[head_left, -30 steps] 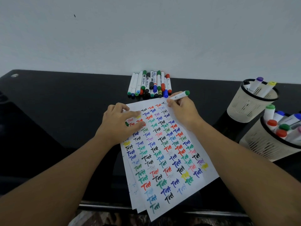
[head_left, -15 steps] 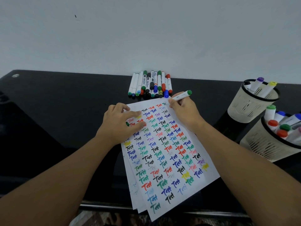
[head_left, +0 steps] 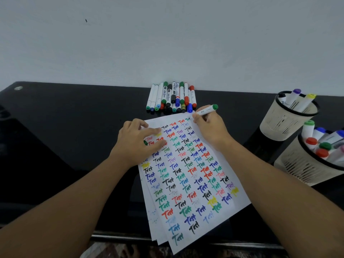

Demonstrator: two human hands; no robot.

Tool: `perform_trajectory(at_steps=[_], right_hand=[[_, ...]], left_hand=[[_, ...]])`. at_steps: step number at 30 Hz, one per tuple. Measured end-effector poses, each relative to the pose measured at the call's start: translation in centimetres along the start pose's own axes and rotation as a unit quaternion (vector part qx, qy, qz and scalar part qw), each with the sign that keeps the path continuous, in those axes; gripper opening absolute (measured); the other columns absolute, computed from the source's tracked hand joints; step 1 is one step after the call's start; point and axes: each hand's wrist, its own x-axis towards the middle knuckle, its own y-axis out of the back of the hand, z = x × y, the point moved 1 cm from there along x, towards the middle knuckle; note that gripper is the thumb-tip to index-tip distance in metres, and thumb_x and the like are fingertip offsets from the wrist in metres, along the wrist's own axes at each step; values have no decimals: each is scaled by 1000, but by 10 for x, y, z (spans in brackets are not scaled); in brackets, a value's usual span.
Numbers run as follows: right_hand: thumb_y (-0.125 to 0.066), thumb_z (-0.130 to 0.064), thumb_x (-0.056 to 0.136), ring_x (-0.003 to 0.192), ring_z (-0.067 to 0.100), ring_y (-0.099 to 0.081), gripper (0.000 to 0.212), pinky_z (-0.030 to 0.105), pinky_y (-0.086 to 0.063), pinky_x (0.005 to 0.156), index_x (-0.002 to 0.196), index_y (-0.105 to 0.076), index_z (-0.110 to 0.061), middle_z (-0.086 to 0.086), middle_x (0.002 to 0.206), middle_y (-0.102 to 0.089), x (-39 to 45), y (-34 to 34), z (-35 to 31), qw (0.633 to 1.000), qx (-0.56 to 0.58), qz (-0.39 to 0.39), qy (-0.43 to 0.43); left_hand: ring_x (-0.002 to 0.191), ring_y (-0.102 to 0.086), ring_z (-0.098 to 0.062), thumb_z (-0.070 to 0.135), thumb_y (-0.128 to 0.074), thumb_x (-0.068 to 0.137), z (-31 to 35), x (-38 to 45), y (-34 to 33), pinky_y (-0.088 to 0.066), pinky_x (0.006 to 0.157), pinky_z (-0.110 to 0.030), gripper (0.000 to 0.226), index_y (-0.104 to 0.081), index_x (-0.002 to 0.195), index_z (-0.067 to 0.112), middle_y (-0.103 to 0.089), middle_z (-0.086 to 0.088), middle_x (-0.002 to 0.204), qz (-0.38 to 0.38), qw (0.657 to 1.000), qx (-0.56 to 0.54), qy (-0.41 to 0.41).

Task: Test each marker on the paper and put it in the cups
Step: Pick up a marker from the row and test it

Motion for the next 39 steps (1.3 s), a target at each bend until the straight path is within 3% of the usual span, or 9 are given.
perform_trajectory(at_steps=[26,30,35,37,39], right_hand=[[-55,-43,106,95,20,-68,26,48,-59,91,114,-62,-20,3,100,-69,-3,2,-2,1000,-14,11,1],[-56,-29,107,93,11,-68,10,41,-59,92,116,-58,-32,-5,100,-67,-8,6,-2,994,95,40,47],[-55,-22,108,87,3,-67,17,41,-59,95,118,-64,-31,-9,97,-68,-15,8,-3,992,96,56,67],[-54,-16,107,100,10,-66,33,42,-57,96,136,-56,-32,-9,109,-68,-16,9,-3,995,45,32,80],[-49,-2,105,121,17,-61,60,42,-54,103,154,-39,-35,-3,132,-63,-16,11,-5,996,-6,-18,84]], left_hand=[[110,-27,-6,95,-29,72,-1,1,1,-36,104,-41,82,-58,134,51,-39,17,127,-10,1000,9,3],[112,-30,-7,95,-35,74,1,-1,3,-37,105,-43,80,-56,137,51,-40,16,127,-14,1000,-5,3],[124,-34,-7,75,-57,84,9,-10,18,-37,101,-33,79,-34,153,47,-38,9,131,33,980,-185,62],[125,-39,-10,71,-59,86,8,-12,26,-40,100,-35,75,-34,152,46,-41,6,133,60,968,-227,87],[119,-43,-11,67,-63,87,5,-16,36,-45,98,-38,63,-45,141,41,-48,7,126,70,977,-184,84]])
